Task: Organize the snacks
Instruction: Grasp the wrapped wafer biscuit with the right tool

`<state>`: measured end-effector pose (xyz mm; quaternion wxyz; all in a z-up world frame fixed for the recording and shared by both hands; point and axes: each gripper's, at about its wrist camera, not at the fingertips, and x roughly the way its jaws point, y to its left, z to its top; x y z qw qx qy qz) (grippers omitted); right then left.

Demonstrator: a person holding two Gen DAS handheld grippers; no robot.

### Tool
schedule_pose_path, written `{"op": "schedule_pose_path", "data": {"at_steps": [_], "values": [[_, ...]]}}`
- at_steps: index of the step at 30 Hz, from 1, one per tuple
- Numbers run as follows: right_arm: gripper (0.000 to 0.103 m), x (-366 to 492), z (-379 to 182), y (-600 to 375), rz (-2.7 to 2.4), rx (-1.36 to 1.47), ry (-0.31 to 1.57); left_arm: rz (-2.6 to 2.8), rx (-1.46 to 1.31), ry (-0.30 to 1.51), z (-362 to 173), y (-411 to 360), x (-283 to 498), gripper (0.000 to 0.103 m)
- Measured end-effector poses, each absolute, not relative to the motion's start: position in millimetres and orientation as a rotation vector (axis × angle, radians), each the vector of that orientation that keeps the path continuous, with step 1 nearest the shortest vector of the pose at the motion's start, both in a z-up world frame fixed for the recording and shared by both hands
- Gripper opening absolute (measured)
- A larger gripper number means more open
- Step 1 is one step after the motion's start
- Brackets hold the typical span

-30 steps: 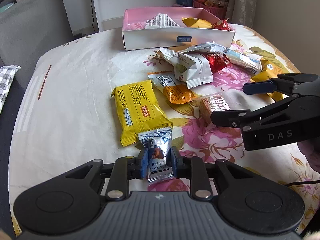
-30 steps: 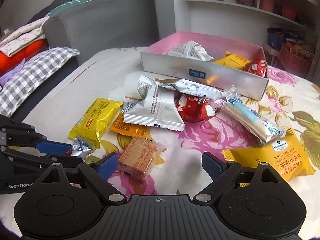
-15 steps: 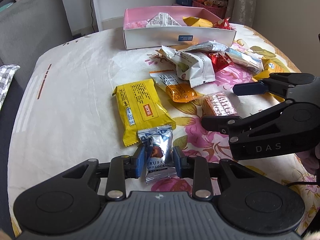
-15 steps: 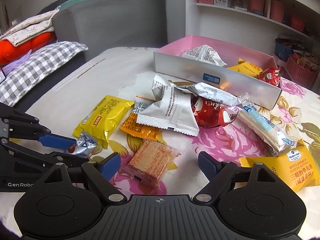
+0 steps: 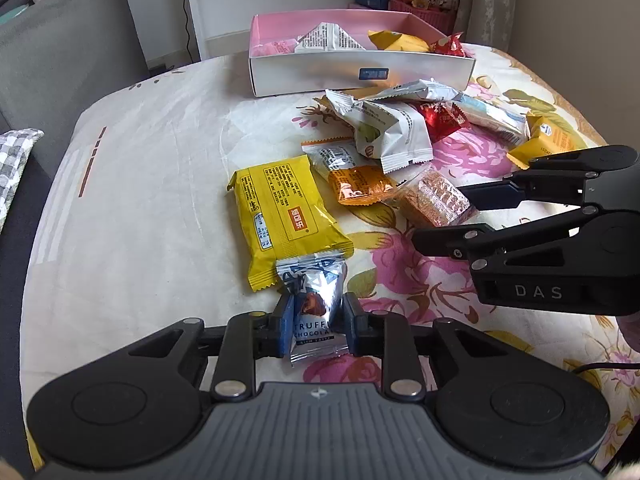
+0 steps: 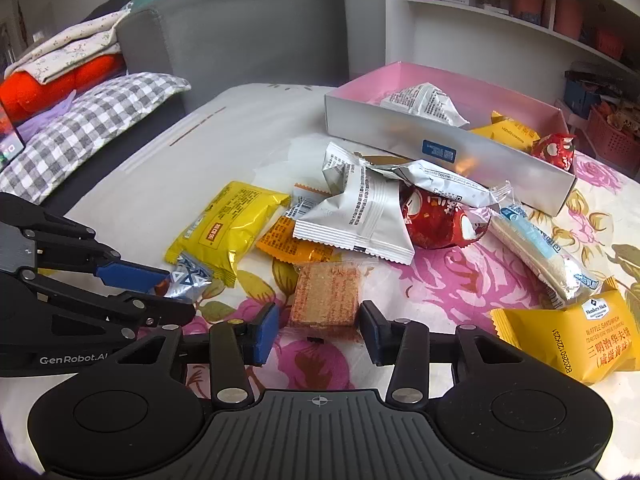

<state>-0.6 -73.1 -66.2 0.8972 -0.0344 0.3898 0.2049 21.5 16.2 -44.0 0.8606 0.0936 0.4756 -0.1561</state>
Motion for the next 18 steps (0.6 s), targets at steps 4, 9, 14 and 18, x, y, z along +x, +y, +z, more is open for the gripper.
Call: {"op": "schedule_pose_path", "data": {"at_steps": [4,9,14,18], "values": [[0.038,-0.9,-62.6,-72.1,0.429,-0.068,0.814,-0.325,0.187,1.004,-42.5,17.0,21.3,0.021],[0.036,-2.7,-59.2,-73.2,0.439,-0.066,0.822,-0.331,0.162,1.010,-39.0,18.9,21.2,0.021],[0.036,-7.0,-51.8,-75.9,0.447,-0.062,0.811,-0.355,0.159,0.998,-31.7,16.1,18.4,0.021],[0.036,-8.6,-44.6,-79.7,0.444,-0.048,0.804,-0.364,0.156,0.975,-24.6,14.8,16.3,0.021]]}}
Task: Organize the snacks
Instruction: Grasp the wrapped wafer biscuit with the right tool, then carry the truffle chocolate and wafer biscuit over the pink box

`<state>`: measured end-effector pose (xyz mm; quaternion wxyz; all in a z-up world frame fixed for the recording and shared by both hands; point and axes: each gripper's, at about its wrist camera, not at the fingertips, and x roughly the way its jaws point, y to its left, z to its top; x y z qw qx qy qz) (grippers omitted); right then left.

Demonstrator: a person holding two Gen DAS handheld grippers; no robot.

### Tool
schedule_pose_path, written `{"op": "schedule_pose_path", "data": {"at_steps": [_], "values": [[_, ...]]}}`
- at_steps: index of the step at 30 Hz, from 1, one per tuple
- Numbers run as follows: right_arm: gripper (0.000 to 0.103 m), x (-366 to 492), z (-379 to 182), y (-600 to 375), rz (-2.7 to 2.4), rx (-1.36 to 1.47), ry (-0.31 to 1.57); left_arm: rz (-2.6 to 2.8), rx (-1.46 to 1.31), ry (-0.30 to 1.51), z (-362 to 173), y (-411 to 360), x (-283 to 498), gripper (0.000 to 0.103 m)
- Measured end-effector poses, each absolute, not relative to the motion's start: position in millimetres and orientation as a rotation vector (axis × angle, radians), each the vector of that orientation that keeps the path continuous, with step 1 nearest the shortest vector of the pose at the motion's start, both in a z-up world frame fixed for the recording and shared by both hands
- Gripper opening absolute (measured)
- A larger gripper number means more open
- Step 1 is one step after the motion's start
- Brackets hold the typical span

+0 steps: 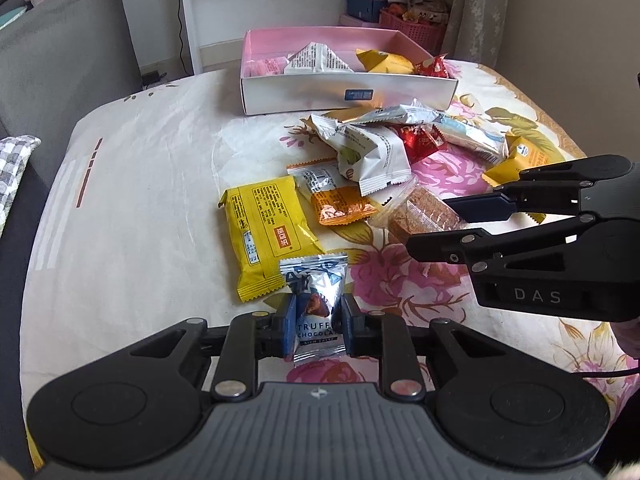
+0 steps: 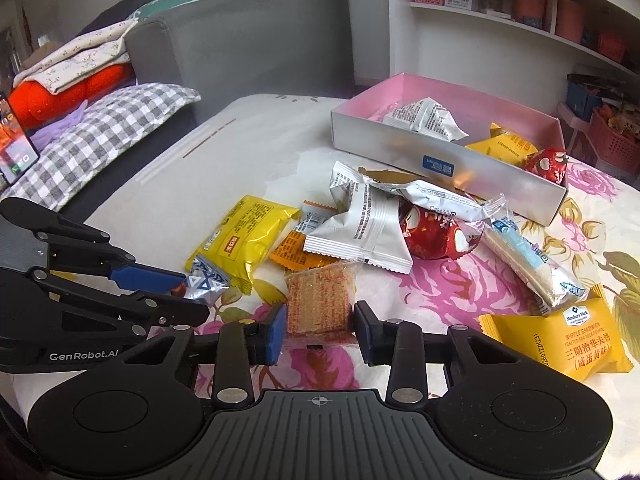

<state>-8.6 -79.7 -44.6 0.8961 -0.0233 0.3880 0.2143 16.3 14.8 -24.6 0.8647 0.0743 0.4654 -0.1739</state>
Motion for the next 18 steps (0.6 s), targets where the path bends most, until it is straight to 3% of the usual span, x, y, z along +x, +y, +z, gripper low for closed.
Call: {"op": "schedule_pose_path", "data": {"at_steps": [18], "values": [[0.036,2.1,0.6,-103.1,0.416,0.053,0.720,-0.324,0.110,0.848,11.0,9.0,31.5,0.021]]}}
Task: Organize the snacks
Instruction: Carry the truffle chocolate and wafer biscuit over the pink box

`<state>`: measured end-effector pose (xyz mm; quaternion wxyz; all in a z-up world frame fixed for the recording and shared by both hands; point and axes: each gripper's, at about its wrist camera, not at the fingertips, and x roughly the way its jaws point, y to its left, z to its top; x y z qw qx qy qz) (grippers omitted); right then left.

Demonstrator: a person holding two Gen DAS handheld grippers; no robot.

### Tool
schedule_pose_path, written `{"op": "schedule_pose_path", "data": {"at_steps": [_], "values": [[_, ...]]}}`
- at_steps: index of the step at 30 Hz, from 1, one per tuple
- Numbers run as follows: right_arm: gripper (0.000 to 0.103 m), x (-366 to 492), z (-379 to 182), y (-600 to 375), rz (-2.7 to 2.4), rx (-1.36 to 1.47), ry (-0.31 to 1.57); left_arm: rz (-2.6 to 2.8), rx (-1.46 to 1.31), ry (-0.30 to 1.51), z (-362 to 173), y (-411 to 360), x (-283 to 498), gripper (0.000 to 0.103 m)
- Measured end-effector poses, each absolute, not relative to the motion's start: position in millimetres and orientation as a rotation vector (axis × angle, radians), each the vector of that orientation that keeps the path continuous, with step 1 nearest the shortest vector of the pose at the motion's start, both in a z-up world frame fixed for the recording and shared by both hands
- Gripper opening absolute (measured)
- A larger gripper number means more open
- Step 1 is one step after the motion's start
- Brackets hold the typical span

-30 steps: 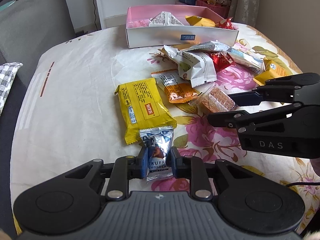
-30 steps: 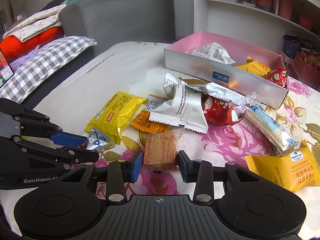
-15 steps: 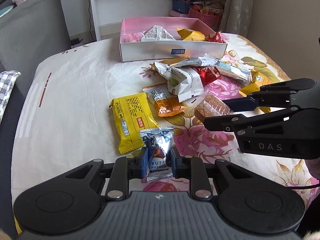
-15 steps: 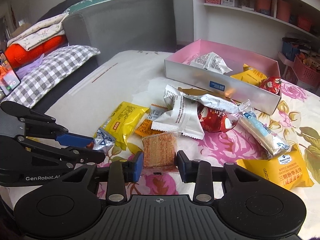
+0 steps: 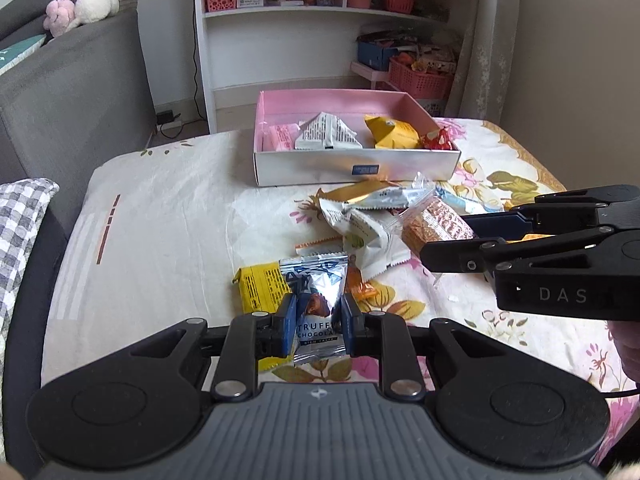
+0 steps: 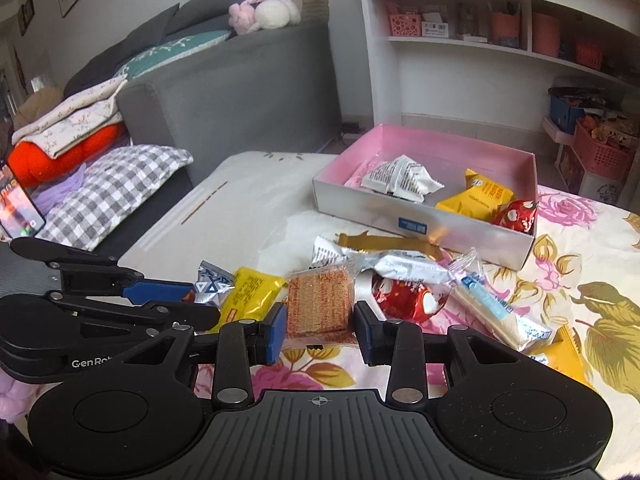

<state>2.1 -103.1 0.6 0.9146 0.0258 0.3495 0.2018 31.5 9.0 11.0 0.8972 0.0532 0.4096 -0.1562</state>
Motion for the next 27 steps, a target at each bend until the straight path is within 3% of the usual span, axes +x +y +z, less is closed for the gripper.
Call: {"op": "schedule_pose_path", "data": {"at_steps": [16,27], "values": [[0.036,68.2,3.3,-178.5,0.249,0.302,0.675,-0.283,-0.024,0.817,17.2,-9.6,97.8,0.021],[0.036,115.3,-3.1,-217.3,0.161,0.424,0.630,-0.360,-0.009,0.786,8.9,-61.4,156.4,0.021]]}}
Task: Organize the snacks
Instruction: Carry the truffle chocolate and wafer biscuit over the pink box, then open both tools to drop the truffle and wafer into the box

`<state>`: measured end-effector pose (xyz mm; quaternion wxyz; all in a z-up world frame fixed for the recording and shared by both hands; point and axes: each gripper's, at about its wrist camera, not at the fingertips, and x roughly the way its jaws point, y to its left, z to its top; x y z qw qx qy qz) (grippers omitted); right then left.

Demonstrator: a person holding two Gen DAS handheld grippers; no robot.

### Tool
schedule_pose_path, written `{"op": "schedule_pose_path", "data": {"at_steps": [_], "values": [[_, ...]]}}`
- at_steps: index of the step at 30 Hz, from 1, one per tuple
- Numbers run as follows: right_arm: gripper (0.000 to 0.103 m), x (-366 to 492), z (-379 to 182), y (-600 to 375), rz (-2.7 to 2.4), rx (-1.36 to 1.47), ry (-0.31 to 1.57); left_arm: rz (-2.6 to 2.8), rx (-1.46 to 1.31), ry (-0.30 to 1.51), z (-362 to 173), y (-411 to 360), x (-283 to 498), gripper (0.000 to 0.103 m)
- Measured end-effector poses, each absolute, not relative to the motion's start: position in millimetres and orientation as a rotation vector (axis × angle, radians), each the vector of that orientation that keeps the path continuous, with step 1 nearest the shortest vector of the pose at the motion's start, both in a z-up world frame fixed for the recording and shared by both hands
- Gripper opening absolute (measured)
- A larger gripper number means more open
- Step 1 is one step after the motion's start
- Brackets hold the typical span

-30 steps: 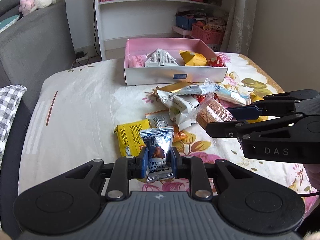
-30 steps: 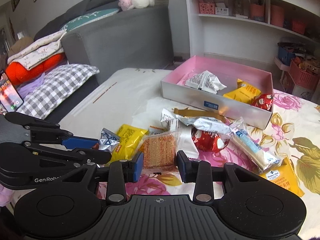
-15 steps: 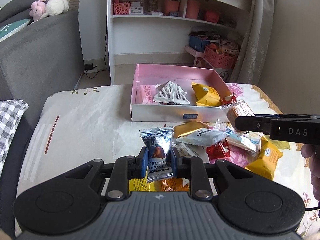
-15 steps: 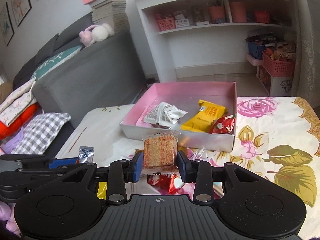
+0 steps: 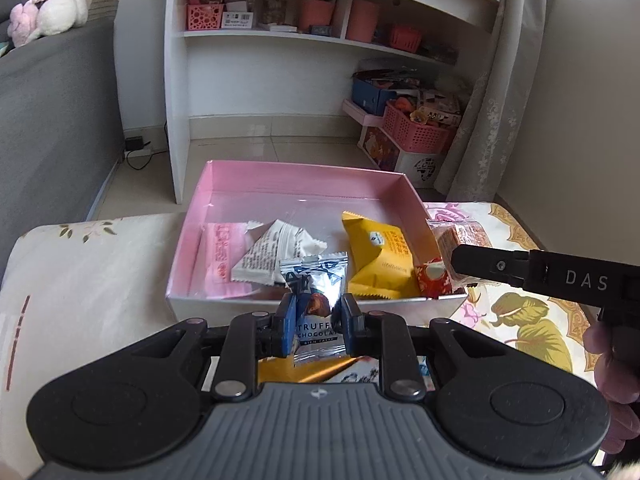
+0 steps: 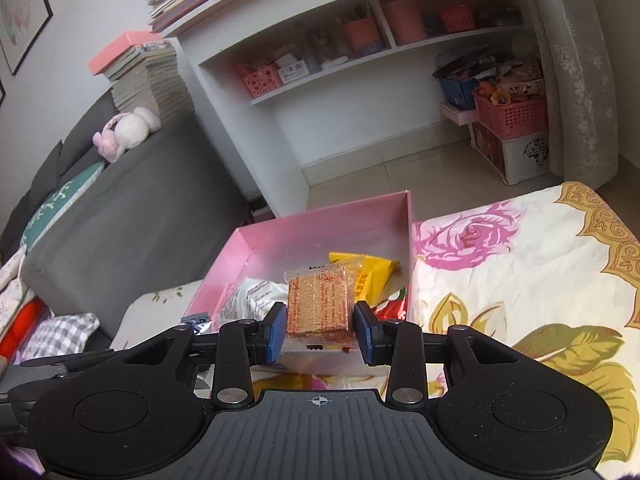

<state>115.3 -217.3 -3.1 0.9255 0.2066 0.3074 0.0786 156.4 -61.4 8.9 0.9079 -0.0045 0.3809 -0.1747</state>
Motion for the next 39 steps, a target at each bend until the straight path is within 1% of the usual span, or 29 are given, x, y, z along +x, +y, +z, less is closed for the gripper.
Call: {"op": "schedule_pose_path", "data": {"at_steps": [11,18,20,21,24,28,29,31,39], "values": [[0.036,160.5,-21.8,-234.5,0.115,0.430,0.637,-0.351,0.012,0.800,-14.6,-90.8,199.8,0.021],[0.036,171.6,-32.9,-238.8,0.103,0.432,0.645,-0.341,0.014,0.802,-20.3,-99.1,211.2,0.021],[0.038,172.7,-34.3,-240.3,0.098,0.436,0.643,-0.341,0.013,0.792,-20.1,-99.7,210.6,0.022],[0.039,172.3,-34.4,-241.4,0.094,0.442,0.636,-0.340,0.010,0.787,-19.7,-99.6,210.2,0.023],[0.040,172.5,-33.5,-245.6,0.103,0.467,0.634,-0.341,0.002,0.779,-17.4,-99.7,210.0,0.035],[0.041,171.0,-29.3,-244.1,0.107,0.459,0.633,-0.352,0.015,0.778,-13.3,-98.0,205.7,0.037],[0.043,170.2,-27.8,-243.4,0.107,0.457,0.632,-0.352,0.019,0.778,-12.3,-99.9,205.9,0.038],[0.050,167.3,-23.8,-242.0,0.106,0.454,0.626,-0.354,0.019,0.775,-9.2,-97.6,202.1,0.043],[0.056,146.6,-3.2,-235.1,0.120,0.435,0.606,-0.361,0.018,0.771,5.3,-88.4,179.3,0.052]]}}
